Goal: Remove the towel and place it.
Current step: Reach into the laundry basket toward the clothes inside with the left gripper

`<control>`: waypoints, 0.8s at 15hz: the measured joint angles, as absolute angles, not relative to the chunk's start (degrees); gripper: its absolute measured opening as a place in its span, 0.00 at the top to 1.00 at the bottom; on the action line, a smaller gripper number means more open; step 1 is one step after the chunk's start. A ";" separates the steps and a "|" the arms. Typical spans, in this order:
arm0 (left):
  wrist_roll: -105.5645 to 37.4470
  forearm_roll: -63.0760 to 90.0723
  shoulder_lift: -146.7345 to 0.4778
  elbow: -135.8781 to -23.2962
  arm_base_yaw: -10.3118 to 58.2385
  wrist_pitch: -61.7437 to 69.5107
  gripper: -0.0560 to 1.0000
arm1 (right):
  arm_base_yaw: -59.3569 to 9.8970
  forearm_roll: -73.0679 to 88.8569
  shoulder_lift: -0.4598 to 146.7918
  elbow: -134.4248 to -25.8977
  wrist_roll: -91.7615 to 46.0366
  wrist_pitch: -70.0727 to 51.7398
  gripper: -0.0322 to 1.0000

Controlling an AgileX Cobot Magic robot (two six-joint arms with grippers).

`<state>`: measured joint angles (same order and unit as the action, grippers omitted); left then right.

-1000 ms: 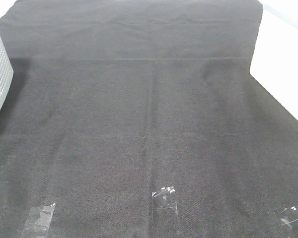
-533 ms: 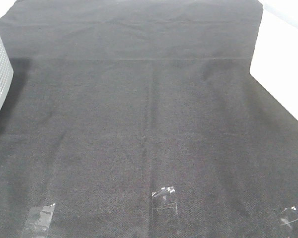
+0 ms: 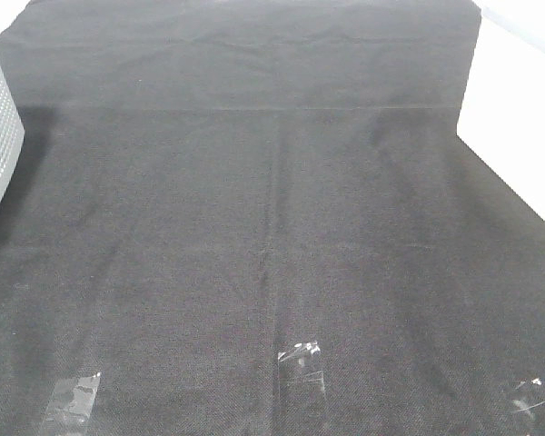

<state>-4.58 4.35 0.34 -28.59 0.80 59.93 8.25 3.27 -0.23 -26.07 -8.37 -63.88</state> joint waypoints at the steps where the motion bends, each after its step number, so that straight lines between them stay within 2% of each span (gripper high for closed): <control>1: -4.58 4.35 0.34 -28.59 0.80 59.93 0.15 | 8.25 3.27 -0.23 -26.07 -8.37 -63.88 0.30; 2: -4.58 4.35 0.34 -28.59 0.80 59.93 0.07 | 8.25 3.27 -0.23 -26.07 -8.37 -63.88 0.30; 4: -4.64 4.35 0.34 -28.59 0.80 59.93 0.02 | 8.25 3.27 -0.23 -26.07 -8.37 -63.88 0.30; 12: -4.64 4.35 0.34 -28.59 0.80 59.93 0.01 | 8.25 3.27 -0.23 -26.07 -8.37 -63.88 0.30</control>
